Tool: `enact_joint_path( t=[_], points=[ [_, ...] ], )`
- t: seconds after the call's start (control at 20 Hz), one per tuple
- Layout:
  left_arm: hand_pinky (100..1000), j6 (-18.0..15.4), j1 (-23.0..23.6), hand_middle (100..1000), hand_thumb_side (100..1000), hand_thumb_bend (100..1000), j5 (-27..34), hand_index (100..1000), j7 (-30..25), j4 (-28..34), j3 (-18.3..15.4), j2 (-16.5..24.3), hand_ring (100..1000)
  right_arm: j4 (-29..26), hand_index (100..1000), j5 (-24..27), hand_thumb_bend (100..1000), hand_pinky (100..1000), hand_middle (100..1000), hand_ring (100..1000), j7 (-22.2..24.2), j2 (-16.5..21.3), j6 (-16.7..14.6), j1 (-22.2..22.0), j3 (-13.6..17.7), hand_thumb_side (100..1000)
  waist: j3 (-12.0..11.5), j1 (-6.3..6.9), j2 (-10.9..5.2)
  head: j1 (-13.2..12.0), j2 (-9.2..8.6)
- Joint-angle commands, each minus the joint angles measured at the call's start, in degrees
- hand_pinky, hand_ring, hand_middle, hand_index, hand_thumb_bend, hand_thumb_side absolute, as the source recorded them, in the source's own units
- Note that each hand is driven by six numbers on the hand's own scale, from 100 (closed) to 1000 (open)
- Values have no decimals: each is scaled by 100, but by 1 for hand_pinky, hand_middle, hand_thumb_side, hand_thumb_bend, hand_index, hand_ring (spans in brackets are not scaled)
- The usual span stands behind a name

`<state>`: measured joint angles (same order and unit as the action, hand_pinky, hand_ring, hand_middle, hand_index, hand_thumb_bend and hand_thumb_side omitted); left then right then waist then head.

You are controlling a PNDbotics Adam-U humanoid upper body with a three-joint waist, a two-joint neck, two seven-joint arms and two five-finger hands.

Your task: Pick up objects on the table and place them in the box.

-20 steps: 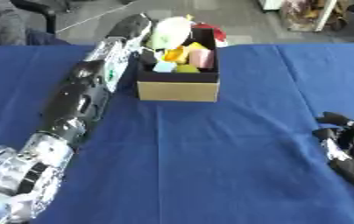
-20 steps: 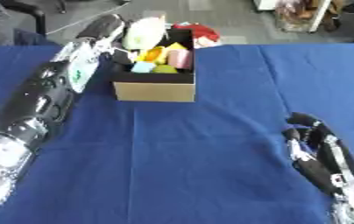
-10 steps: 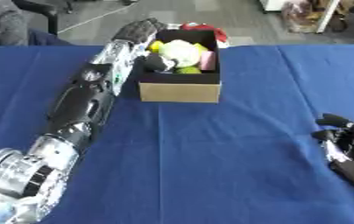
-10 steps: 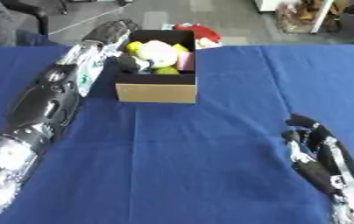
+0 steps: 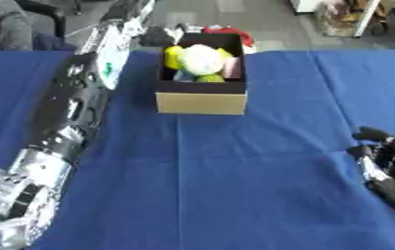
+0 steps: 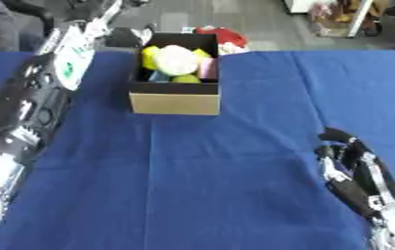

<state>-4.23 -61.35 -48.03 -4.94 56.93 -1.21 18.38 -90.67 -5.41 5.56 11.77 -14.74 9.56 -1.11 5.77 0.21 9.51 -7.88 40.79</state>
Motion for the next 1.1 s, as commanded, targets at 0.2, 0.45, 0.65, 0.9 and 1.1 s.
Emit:
enact_joint_path(
  t=[0.2, 0.45, 0.65, 0.9, 1.1],
  points=[
    [768, -412, 1176, 762, 438, 100, 3114, 861, 403, 2434, 133, 933, 769, -112, 838, -56, 100, 756, 736, 660, -55, 93, -4, 76, 40, 332, -63, 28, -109, -20, 7],
    [760, -258, 2719, 753, 583, 100, 4466, 859, 626, 3954, -53, 1054, 763, -142, 838, -68, 100, 755, 736, 660, -84, 84, 1, 69, 59, 336, -149, 33, -110, -14, 47],
    [751, -151, 3689, 744, 638, 100, 4909, 857, 563, 4409, -225, 736, 754, -150, 838, -69, 100, 755, 736, 660, -107, 68, 12, 38, 74, 337, -232, 12, -144, -23, 122],
    [740, -82, 4424, 718, 694, 100, 5159, 850, 325, 4577, -355, 251, 733, -149, 838, -59, 100, 755, 736, 660, -115, 30, 20, -8, 69, 339, -316, -39, -198, -41, 191],
    [732, 28, 4815, 705, 737, 100, 5319, 848, 274, 4551, -433, -77, 718, -151, 838, -49, 100, 755, 736, 660, -113, 3, 22, -19, 59, 337, -332, -65, -206, -65, 222]
  ],
)
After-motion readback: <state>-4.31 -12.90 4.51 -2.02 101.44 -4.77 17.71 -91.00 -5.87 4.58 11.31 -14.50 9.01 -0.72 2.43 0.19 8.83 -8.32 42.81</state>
